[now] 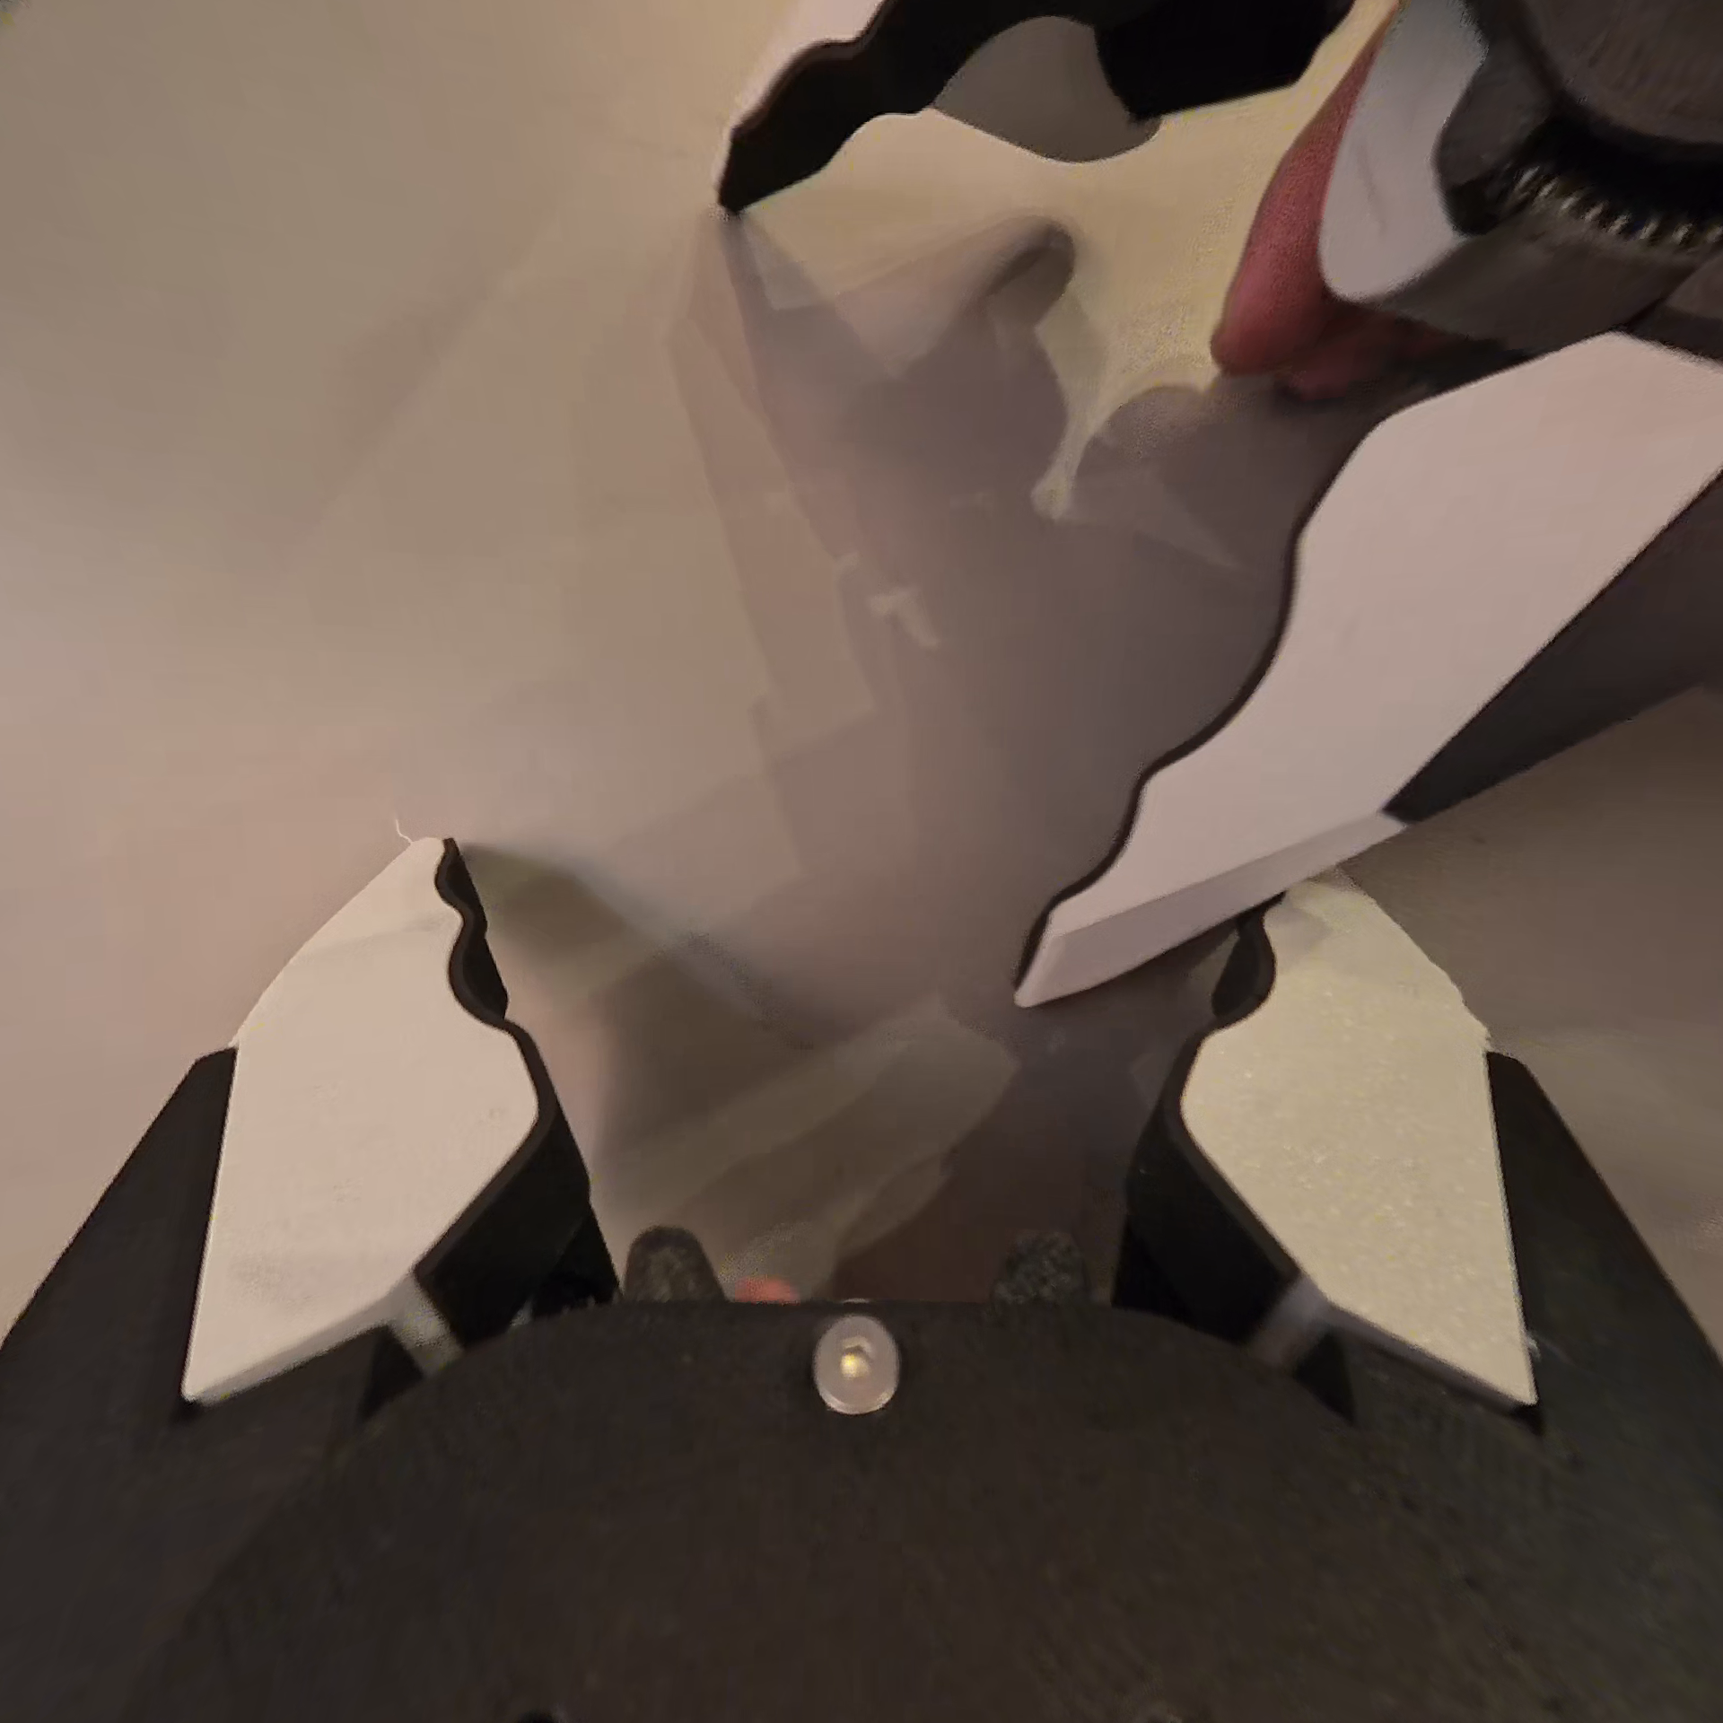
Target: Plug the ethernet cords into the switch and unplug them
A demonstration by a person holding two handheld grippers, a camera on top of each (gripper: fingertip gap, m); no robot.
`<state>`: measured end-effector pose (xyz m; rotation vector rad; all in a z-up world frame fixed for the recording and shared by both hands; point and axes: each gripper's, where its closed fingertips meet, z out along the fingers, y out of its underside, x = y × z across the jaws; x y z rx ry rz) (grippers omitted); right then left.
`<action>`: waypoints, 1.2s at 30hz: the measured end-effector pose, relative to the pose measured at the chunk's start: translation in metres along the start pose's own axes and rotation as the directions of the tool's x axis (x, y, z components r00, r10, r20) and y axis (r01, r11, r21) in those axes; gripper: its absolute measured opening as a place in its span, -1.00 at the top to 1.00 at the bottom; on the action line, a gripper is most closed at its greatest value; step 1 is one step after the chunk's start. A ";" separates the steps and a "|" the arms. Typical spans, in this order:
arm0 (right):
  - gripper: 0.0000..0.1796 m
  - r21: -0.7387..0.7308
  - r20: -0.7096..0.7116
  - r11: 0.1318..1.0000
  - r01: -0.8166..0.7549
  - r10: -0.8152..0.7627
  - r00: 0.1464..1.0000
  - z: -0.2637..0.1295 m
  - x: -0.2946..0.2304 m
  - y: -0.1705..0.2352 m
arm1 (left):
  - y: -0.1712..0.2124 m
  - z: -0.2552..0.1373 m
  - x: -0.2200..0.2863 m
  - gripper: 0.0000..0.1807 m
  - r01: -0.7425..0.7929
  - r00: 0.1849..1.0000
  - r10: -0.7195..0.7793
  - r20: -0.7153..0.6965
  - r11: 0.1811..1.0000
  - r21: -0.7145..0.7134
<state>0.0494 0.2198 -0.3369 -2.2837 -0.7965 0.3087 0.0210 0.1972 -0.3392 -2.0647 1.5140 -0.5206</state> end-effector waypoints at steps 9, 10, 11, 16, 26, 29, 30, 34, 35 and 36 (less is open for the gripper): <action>-0.76 0.000 0.009 1.000 0.003 -0.003 1.000 0.008 0.001 -0.009 | -0.016 0.012 0.012 -0.62 -0.026 0.999 0.026 -0.021 1.000 0.000; -0.76 0.000 0.011 1.000 0.007 -0.007 1.000 0.008 0.001 -0.009 | -0.016 0.013 0.012 -0.62 -0.025 1.000 0.025 -0.019 1.000 0.001; -0.75 -0.002 0.008 1.000 0.008 -0.008 1.000 0.008 0.002 -0.009 | -0.017 0.013 0.012 -0.62 -0.022 1.000 0.022 -0.016 1.000 0.000; -0.77 -0.036 0.001 0.999 -0.007 0.007 1.000 0.012 0.003 -0.011 | -0.018 0.014 0.013 -0.63 -0.031 0.999 0.031 -0.025 1.000 -0.003; -0.80 -0.031 -0.075 0.993 -0.115 0.112 0.991 0.023 0.010 -0.023 | -0.020 0.016 0.013 -0.63 -0.048 0.998 0.047 -0.041 0.999 0.000; -0.80 -0.018 -0.104 0.988 -0.154 0.151 0.983 0.029 0.012 -0.030 | -0.022 0.016 0.016 -0.61 -0.056 0.997 0.056 -0.047 0.998 0.004; -0.77 -0.007 -0.108 0.985 -0.172 0.170 0.979 0.030 0.012 -0.033 | -0.024 0.016 0.019 -0.56 -0.066 0.996 0.066 -0.052 0.998 0.010; -0.68 0.026 -0.099 0.986 -0.164 0.166 0.981 0.030 0.012 -0.037 | -0.026 0.017 0.019 -0.58 -0.070 0.997 0.071 -0.035 0.997 0.019; -0.65 0.031 -0.090 0.987 -0.156 0.158 0.983 0.030 0.011 -0.038 | -0.027 0.017 0.019 -0.58 -0.070 0.997 0.071 -0.035 0.997 0.022; -0.63 0.032 -0.083 0.988 -0.148 0.150 0.985 0.030 0.011 -0.039 | -0.027 0.018 0.018 -0.58 -0.070 0.997 0.071 -0.037 0.997 0.024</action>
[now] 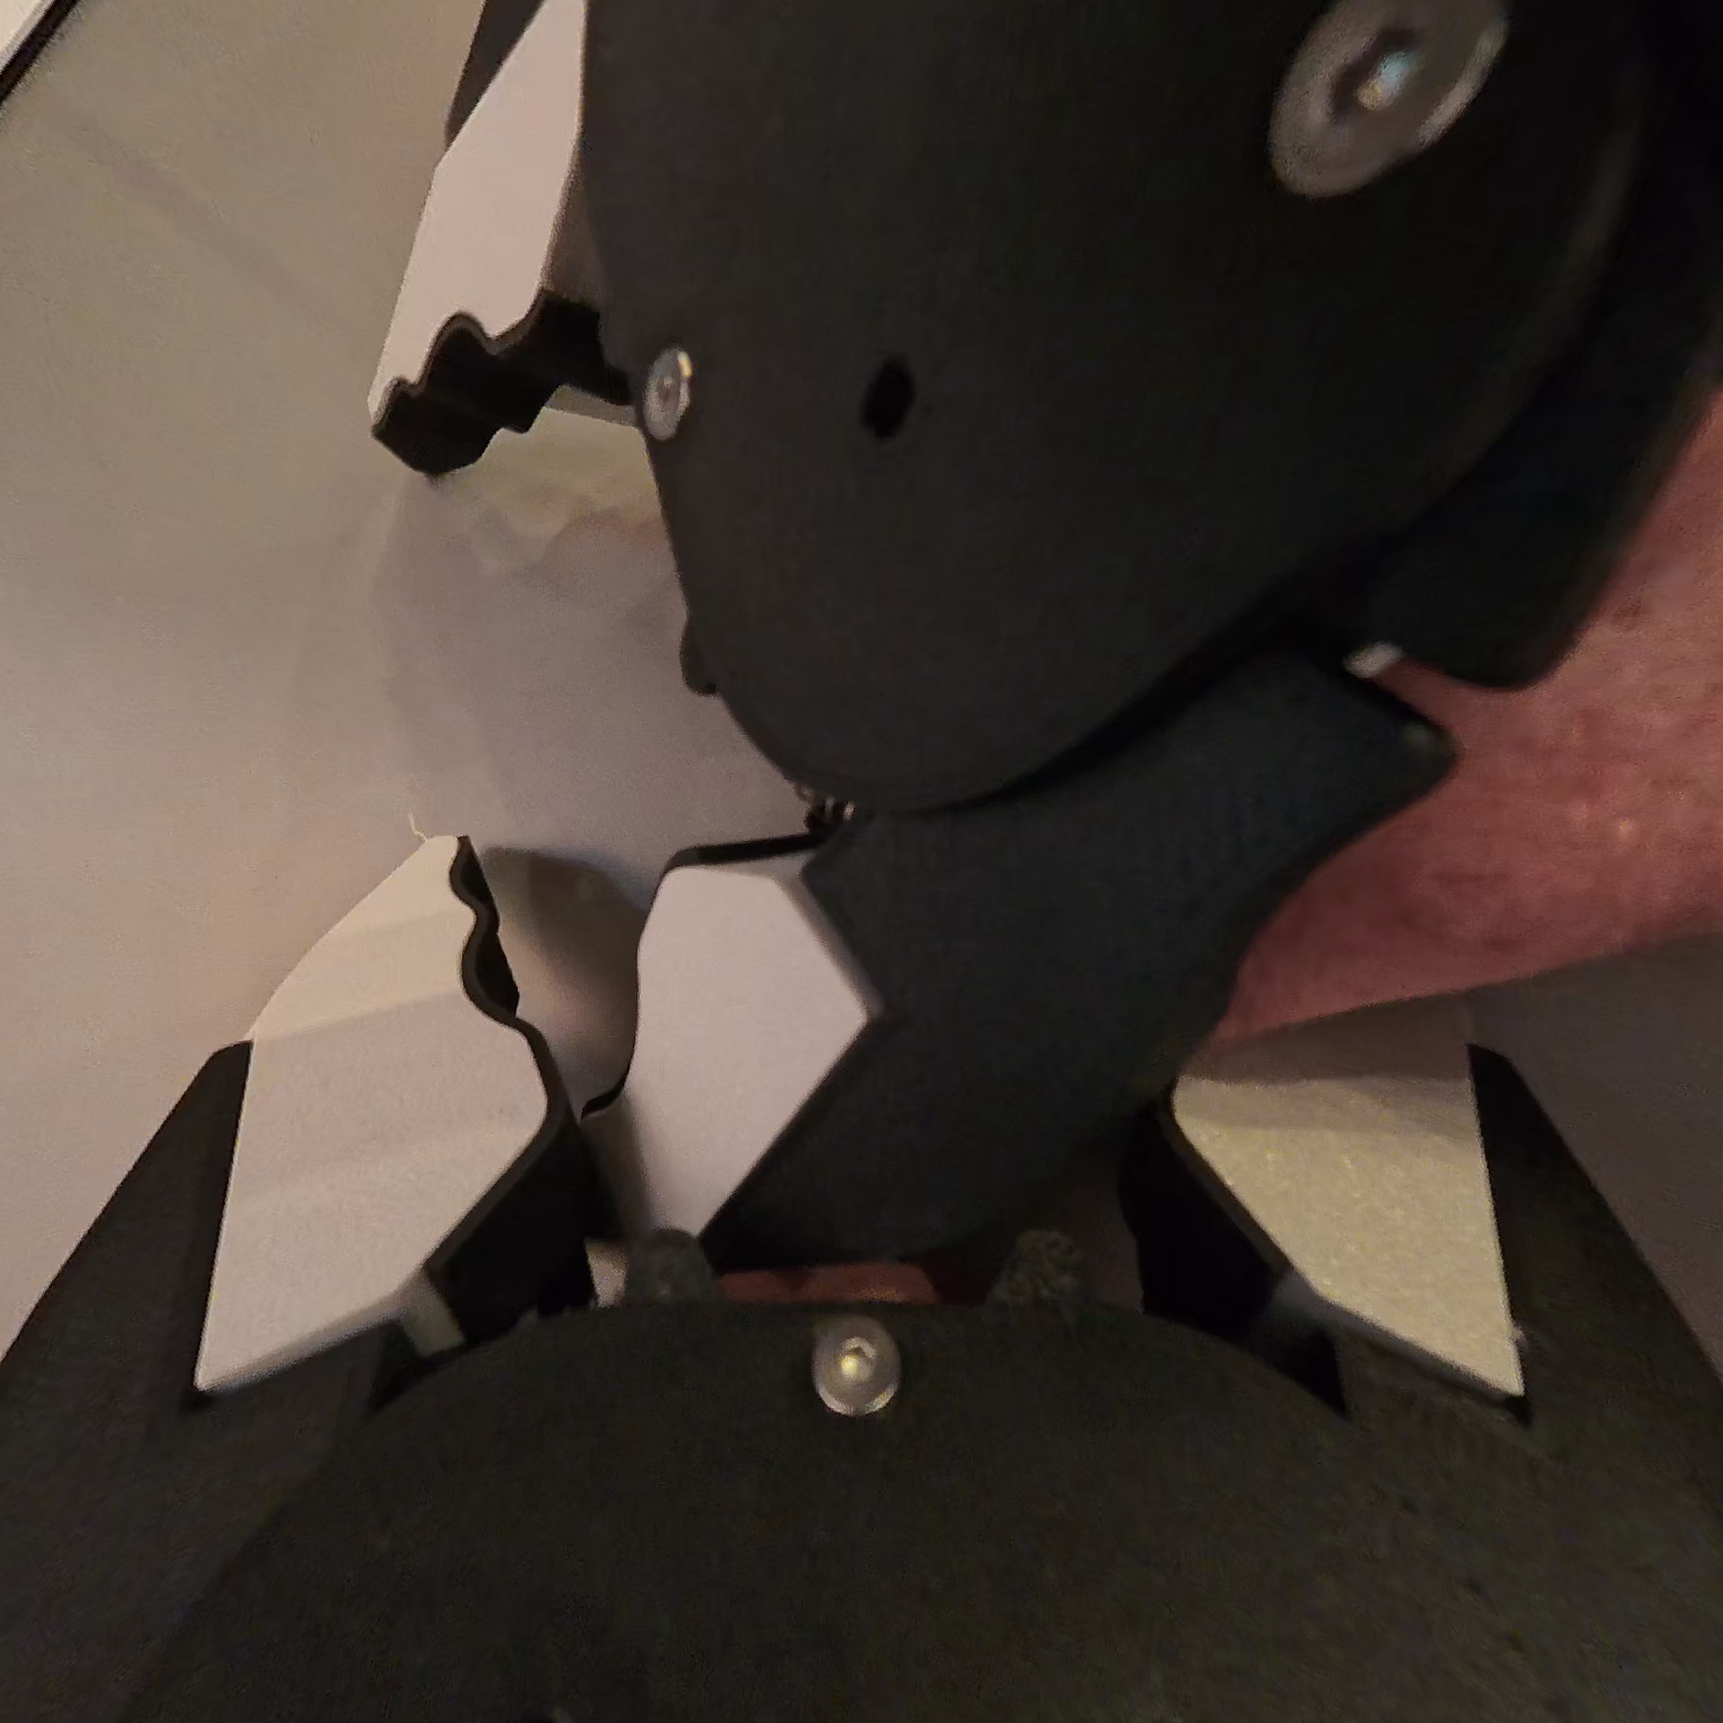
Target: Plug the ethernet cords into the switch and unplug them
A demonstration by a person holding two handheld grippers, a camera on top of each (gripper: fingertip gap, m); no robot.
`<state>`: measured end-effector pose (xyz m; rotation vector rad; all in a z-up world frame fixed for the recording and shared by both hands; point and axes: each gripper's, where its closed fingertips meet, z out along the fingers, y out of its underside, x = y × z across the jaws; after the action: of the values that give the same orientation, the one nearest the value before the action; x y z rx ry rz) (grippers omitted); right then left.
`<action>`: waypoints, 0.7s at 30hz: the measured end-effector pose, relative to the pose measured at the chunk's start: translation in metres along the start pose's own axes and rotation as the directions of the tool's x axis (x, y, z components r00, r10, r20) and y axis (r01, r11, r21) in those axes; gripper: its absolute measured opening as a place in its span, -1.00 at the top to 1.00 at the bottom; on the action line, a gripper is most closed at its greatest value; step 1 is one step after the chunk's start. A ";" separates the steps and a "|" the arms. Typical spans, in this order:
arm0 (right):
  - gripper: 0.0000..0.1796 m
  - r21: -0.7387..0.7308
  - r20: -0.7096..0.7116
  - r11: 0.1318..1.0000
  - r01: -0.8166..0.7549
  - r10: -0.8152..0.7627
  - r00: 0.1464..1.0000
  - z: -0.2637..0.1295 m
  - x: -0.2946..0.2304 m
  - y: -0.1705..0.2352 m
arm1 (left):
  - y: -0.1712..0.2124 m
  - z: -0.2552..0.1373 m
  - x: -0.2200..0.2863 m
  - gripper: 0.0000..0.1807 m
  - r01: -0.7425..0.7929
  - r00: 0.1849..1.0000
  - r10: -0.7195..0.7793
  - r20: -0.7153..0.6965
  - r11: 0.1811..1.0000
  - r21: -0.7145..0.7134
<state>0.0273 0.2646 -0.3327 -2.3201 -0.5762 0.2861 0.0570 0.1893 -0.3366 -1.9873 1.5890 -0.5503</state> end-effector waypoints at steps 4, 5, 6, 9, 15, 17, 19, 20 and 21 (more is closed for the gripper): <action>-0.53 0.004 0.045 0.999 0.032 -0.032 0.998 -0.001 -0.005 -0.002 | 0.000 -0.001 -0.004 -0.51 0.038 0.999 -0.038 0.010 0.999 -0.002; -0.48 0.016 0.059 0.999 0.029 -0.030 0.998 -0.002 -0.006 -0.003 | -0.001 -0.003 -0.005 -0.52 0.068 0.998 -0.068 -0.002 0.998 0.017; -0.42 0.033 0.071 0.999 0.006 -0.008 0.997 -0.004 -0.006 -0.005 | -0.003 -0.006 -0.008 -0.57 0.098 0.995 -0.098 -0.002 0.994 0.044; -0.44 0.137 0.111 0.986 -0.093 0.078 0.991 -0.015 0.002 -0.020 | -0.005 -0.022 -0.022 -0.26 0.153 0.987 -0.157 0.023 0.980 0.128; -0.78 0.280 0.170 0.957 -0.072 0.025 0.985 -0.049 0.005 -0.043 | 0.014 -0.048 -0.059 -0.52 0.256 0.946 -0.284 0.158 0.951 0.173; -0.78 0.274 0.149 0.961 -0.025 -0.016 0.989 -0.051 0.004 -0.041 | 0.014 -0.054 -0.061 -0.53 0.263 0.940 -0.294 0.171 0.947 0.185; -0.78 0.187 0.091 0.982 0.035 -0.053 0.994 -0.044 0.006 -0.027 | 0.022 -0.053 -0.066 -0.52 0.263 0.930 -0.290 0.226 0.954 0.145; -0.78 0.151 0.067 0.986 0.067 -0.078 0.995 -0.040 0.006 -0.022 | 0.030 -0.049 -0.068 -0.60 0.250 0.929 -0.271 0.251 0.962 0.112; -0.78 0.126 0.043 0.986 0.112 -0.119 0.992 -0.036 0.006 -0.017 | 0.037 -0.043 -0.067 -0.62 0.242 0.930 -0.254 0.265 0.967 0.079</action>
<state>0.0397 0.2573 -0.2950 -2.1569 -0.6959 0.3172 -0.0130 0.2420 -0.3256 -2.1394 1.1593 -0.3803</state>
